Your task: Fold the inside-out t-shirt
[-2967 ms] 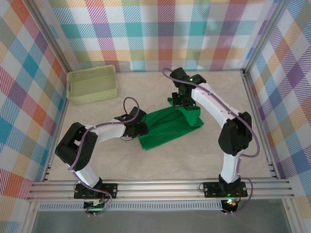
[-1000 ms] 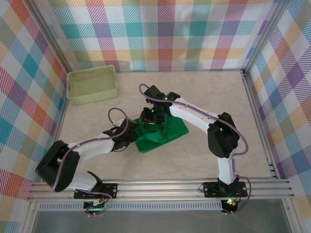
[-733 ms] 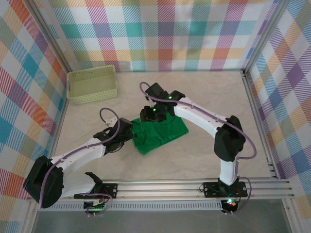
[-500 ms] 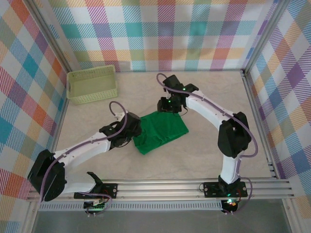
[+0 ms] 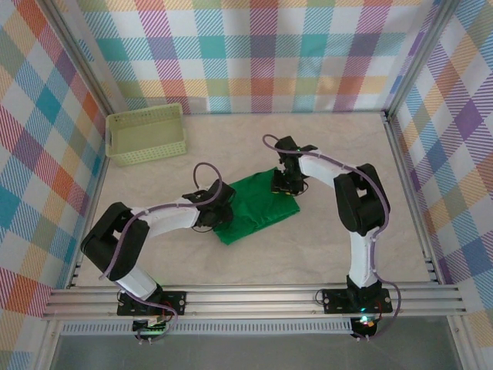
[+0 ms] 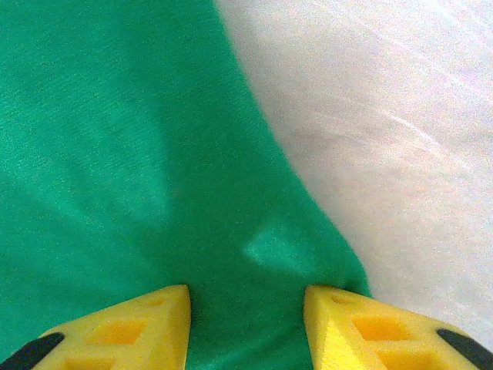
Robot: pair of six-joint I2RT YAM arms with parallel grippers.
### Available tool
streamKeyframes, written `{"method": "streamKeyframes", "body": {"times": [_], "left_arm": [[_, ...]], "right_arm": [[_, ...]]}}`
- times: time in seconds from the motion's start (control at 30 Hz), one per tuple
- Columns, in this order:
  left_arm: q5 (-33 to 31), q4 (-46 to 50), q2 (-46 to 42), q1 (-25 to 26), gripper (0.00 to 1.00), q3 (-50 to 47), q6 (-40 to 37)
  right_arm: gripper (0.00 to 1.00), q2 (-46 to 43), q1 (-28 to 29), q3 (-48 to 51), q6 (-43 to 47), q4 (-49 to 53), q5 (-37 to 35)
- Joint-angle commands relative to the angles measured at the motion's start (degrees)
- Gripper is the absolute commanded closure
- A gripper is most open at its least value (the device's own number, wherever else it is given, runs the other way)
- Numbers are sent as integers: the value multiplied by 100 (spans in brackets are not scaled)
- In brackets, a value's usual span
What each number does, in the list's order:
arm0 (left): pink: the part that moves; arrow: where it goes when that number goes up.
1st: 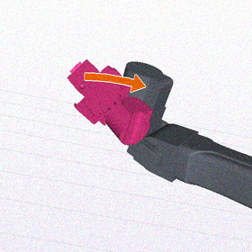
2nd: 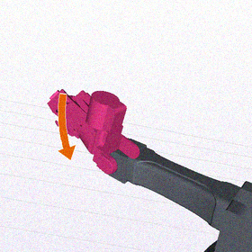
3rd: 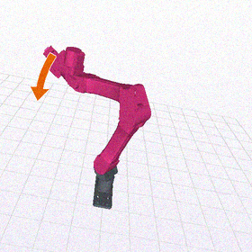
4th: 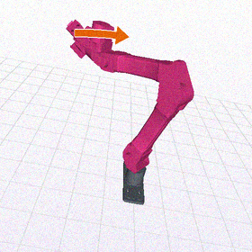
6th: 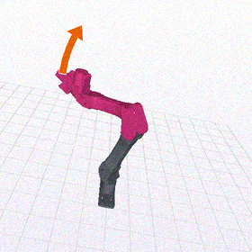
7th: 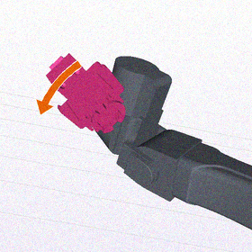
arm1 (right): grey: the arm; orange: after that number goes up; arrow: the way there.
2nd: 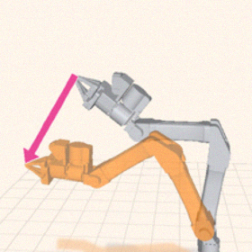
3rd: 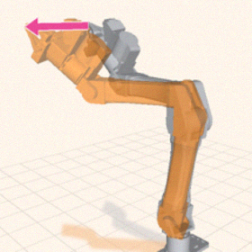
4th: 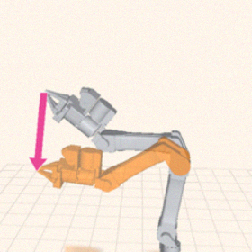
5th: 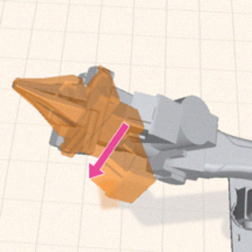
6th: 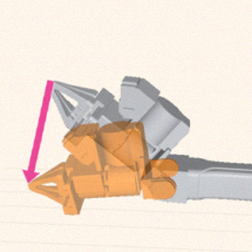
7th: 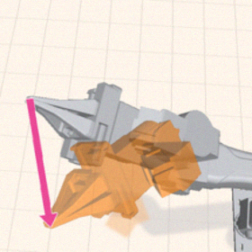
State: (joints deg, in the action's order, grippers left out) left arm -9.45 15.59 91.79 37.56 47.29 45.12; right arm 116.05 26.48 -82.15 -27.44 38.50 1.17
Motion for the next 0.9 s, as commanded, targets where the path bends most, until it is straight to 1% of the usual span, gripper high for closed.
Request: {"method": "streamKeyframes", "body": {"times": [0.0,0.07,0.13,0.2,0.27,0.33,0.4,0.47,0.6,0.73,0.8,0.87], "left_arm": [[70,-97,58,-305,57,-145,-277],[17,-18,47,-490,57,-80,-473],[-25,321,24,-660,59,100,-667],[-227,635,-95,-724,59,320,-797],[-466,1028,-301,-621,60,582,-890],[-758,1423,-517,-355,59,789,-811],[-812,1550,-721,32,58,846,-695],[-699,1444,-832,469,57,769,-472],[-371,827,-657,1033,57,427,16],[-305,572,-333,961,57,145,369],[-294,485,-252,787,57,8,401],[-195,374,-197,542,57,-144,341]], "right_arm": [[57,-116,-89,403,-197,-97,-156],[60,-358,-74,772,-330,-228,-61],[61,-721,-12,1175,-450,-395,119],[59,-1121,65,1373,-495,-432,98],[57,-1411,95,1250,-353,-354,-25],[55,-1467,94,892,-169,-234,-220],[54,-1304,99,413,66,-156,-267],[54,-864,94,-195,242,-56,-218],[55,140,85,-1374,354,261,49],[55,807,44,-1917,231,491,103],[56,901,-8,-1842,175,496,60],[56,824,-123,-1511,113,386,20]]}}
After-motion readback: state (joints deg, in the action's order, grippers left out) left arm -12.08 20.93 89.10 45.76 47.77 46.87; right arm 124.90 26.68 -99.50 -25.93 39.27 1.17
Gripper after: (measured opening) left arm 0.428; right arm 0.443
